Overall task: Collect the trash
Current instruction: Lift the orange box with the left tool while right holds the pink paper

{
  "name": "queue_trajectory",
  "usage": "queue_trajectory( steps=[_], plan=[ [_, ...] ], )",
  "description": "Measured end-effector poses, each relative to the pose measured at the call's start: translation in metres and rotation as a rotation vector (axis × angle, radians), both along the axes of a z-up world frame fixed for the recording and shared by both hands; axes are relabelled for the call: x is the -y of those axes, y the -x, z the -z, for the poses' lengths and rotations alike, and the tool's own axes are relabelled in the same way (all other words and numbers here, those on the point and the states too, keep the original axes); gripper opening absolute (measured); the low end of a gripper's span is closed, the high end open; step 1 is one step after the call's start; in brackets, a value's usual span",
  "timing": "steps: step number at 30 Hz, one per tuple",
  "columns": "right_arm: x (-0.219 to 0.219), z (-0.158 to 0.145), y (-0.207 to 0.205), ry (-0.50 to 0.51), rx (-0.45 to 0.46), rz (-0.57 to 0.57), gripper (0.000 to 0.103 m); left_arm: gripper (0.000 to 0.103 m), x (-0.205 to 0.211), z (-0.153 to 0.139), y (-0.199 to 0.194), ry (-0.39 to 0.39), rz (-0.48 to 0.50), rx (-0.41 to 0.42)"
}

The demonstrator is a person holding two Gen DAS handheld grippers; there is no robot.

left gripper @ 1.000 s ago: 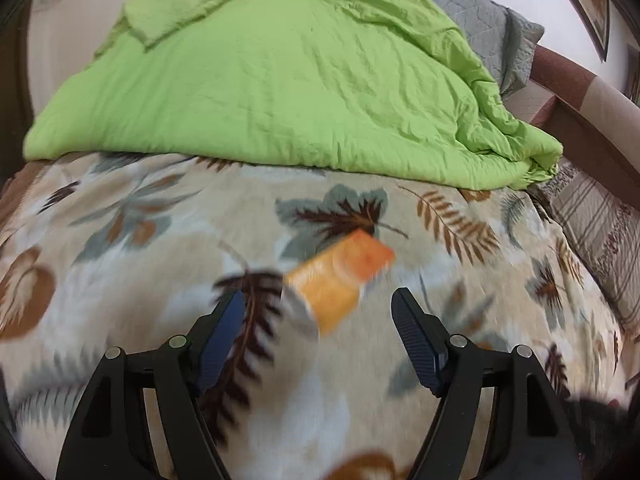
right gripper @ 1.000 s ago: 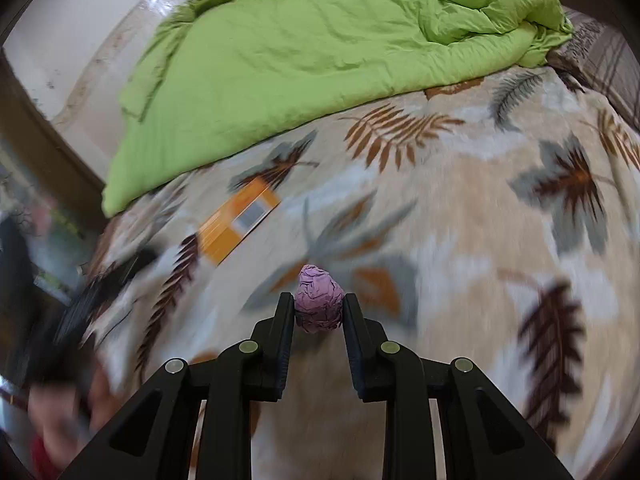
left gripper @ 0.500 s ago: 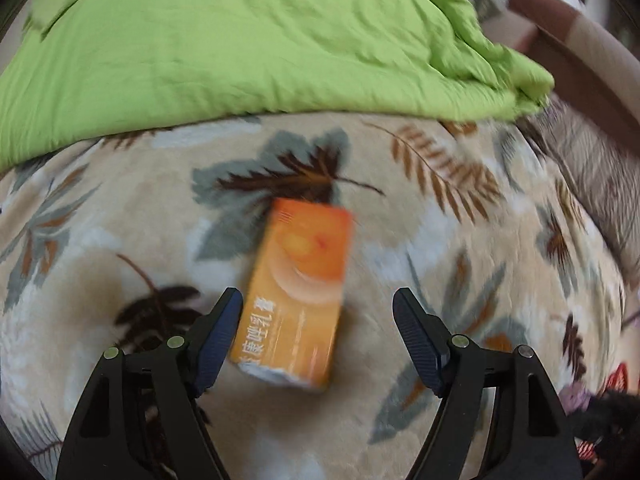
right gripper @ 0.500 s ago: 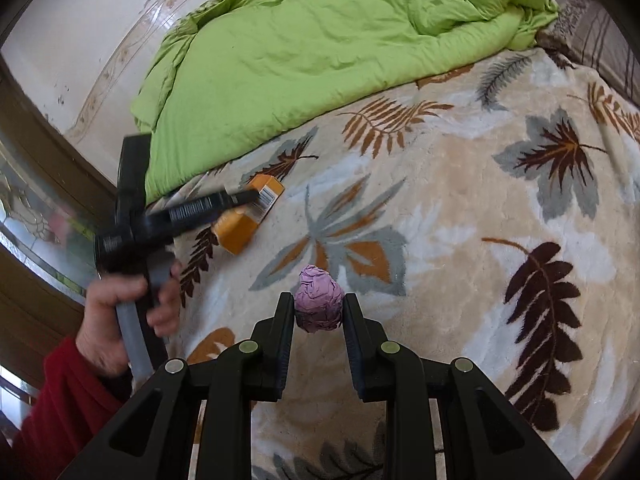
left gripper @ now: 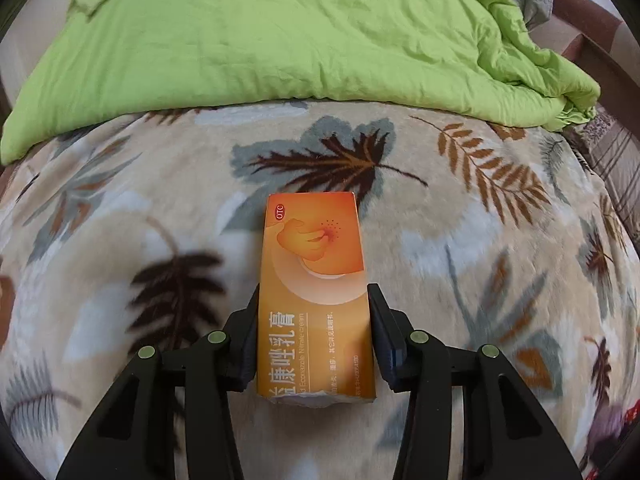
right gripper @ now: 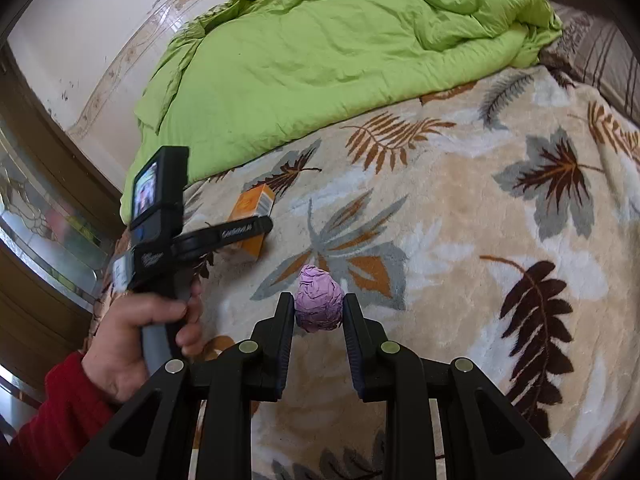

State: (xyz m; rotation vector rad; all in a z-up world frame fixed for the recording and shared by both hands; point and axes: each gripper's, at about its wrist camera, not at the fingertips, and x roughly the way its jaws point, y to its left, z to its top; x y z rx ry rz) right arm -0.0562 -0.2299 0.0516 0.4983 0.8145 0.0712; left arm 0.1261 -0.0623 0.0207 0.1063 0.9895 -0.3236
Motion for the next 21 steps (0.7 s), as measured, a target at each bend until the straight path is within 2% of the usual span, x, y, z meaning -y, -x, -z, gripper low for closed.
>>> queue_trajectory(
  steps=[3,10,16,21],
  plan=[
    [-0.005,-0.003,0.001,0.039,0.009,-0.004,0.027,0.046,-0.012,-0.007,0.033,0.006,-0.005,0.039],
    [-0.018,-0.010,0.008,0.153,0.036,-0.013,0.026,0.046,-0.027,-0.021,0.119,-0.051,0.026,0.129],
    [-0.018,-0.012,0.017,0.186,0.046,0.002,0.026,0.046,-0.035,-0.025,0.180,-0.067,0.029,0.153],
    [-0.019,-0.015,0.030,0.212,0.059,0.014,0.026,0.046,-0.041,-0.020,0.209,-0.071,0.024,0.129]
  ],
)
